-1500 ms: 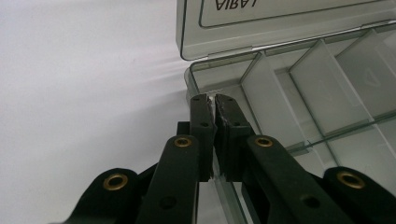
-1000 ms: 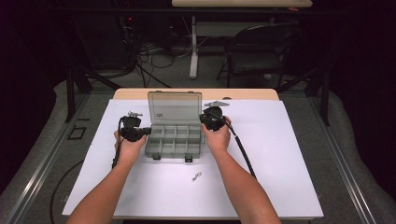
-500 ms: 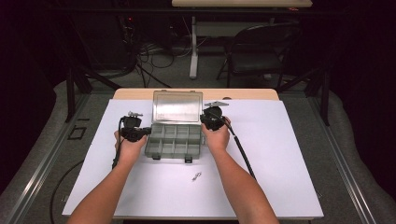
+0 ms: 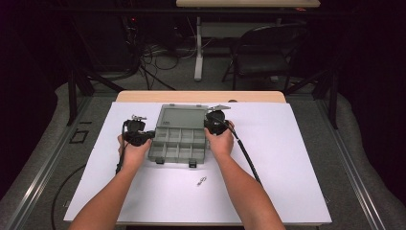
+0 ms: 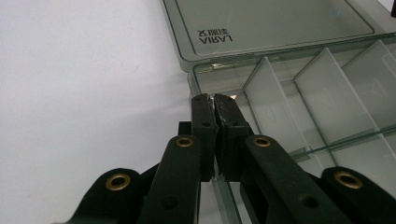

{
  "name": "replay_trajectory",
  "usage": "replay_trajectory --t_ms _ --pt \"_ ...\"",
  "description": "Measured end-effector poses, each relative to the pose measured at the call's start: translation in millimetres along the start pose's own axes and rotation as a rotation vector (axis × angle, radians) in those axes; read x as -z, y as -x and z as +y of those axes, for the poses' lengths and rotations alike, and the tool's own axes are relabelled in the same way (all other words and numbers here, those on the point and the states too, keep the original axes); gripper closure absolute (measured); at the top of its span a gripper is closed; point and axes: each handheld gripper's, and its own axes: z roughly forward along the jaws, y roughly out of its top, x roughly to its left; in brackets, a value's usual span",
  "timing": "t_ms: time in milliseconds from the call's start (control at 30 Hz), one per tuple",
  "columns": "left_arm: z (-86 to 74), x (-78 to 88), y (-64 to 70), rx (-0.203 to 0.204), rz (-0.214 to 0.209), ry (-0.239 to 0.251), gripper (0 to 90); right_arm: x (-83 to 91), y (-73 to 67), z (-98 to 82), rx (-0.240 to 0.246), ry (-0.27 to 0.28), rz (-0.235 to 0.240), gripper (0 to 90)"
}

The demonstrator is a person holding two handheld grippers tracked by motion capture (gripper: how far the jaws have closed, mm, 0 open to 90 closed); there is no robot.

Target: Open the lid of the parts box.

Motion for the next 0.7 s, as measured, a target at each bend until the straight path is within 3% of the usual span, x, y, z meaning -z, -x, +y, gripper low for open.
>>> replay_trajectory --t_ms 133,367,700 --pt "-0.1 -0.2 -0.5 0.01 -0.001 0.004 87.7 -3.3 3.5 -3.3 -0.032 -0.037 0.01 82.7" --pt "-0.8 0.6 -1.1 0.021 -0.01 0.002 87.6 -5.6 7.9 -3.6 -0.059 -0.031 0.039 83.4" --pt "-1.6 1.3 0.2 0.016 -0.003 0.003 86.6 -7.8 8.5 -3.9 -0.06 -0.016 0.041 83.2"
